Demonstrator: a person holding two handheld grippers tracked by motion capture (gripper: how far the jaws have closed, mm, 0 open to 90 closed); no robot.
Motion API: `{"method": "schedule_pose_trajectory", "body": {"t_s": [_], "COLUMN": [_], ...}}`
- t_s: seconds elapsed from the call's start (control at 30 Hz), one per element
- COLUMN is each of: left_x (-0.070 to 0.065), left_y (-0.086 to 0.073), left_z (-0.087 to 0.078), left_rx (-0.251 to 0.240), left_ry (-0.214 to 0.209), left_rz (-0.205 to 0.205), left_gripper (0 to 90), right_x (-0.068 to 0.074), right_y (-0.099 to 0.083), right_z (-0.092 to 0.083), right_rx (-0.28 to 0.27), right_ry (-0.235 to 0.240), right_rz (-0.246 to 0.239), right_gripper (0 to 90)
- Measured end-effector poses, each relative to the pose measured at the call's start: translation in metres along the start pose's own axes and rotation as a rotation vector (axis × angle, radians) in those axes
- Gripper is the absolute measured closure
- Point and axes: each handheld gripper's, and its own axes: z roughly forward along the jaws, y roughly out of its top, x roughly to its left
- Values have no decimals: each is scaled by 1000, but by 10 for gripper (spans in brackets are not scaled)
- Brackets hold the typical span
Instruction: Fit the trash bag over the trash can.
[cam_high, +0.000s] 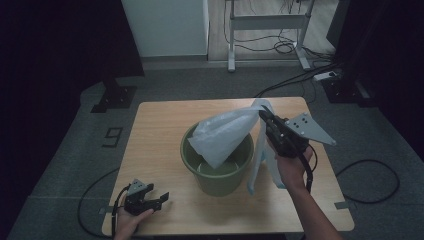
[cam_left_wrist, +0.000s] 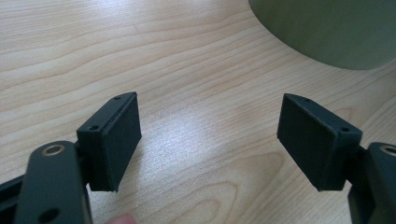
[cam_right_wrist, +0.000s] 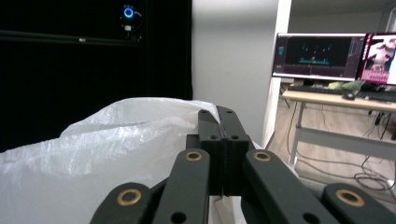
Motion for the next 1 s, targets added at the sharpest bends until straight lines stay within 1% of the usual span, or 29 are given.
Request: {"method": "schedule_pose_trajectory", "body": {"t_s": [0.07, 0.1, 0.17, 0.2, 0.23, 0.3, 0.33, 0.43, 0.5, 0.63, 0.77, 0.87, 0.9, 0.93, 1.0], "left_x": [0, 0, 1, 1, 1, 1, 1, 1, 1, 0, 1, 2, 2, 2, 3], "left_y": [0, 0, 0, 0, 0, 0, 0, 0, -1, -1, -1, -1, -1, -1, -1], "left_z": [0, 0, 0, 0, 0, 0, 0, 0, 1, 1, 0, 0, 0, 0, -1], "left_rx": [-1, 0, 2, 2, 3, 3, 3, 6, 8, 7, 4, 7, 7, 7, 3], "left_ry": [-1, 0, 0, 1, 1, 1, 1, 2, 2, 1, 1, 3, 3, 3, 5], "left_rz": [-1, -1, -1, -2, -1, 0, -1, 0, 0, 1, 1, 1, 1, 1, -1], "left_gripper": [214, 214, 214, 214, 214, 214, 214, 213, 213, 214, 213, 214, 213, 213, 213], "right_x": [3, 3, 7, 11, 13, 17, 20, 31, 37, 48, 60, 62, 61, 60, 58], "right_y": [-14, -14, -28, -37, -42, -55, -59, -68, -71, -82, -97, -105, -106, -106, -102], "right_z": [-2, -2, -3, -3, -3, -3, -3, -2, -3, -2, -3, -3, -3, -4, -11], "right_rx": [17, 17, 36, 52, 58, 78, 86, 106, 112, 142, 177, 194, 195, 193, 165], "right_ry": [15, 15, 39, 45, 49, 68, 77, 106, 116, 148, 180, 198, 207, 219, 213], "right_rz": [27, 27, 54, 52, 52, 70, 71, 50, 34, 29, 21, 31, 38, 51, 62], "right_gripper": [892, 892, 892, 892, 892, 892, 891, 892, 892, 891, 891, 885, 856, 793, 657]}}
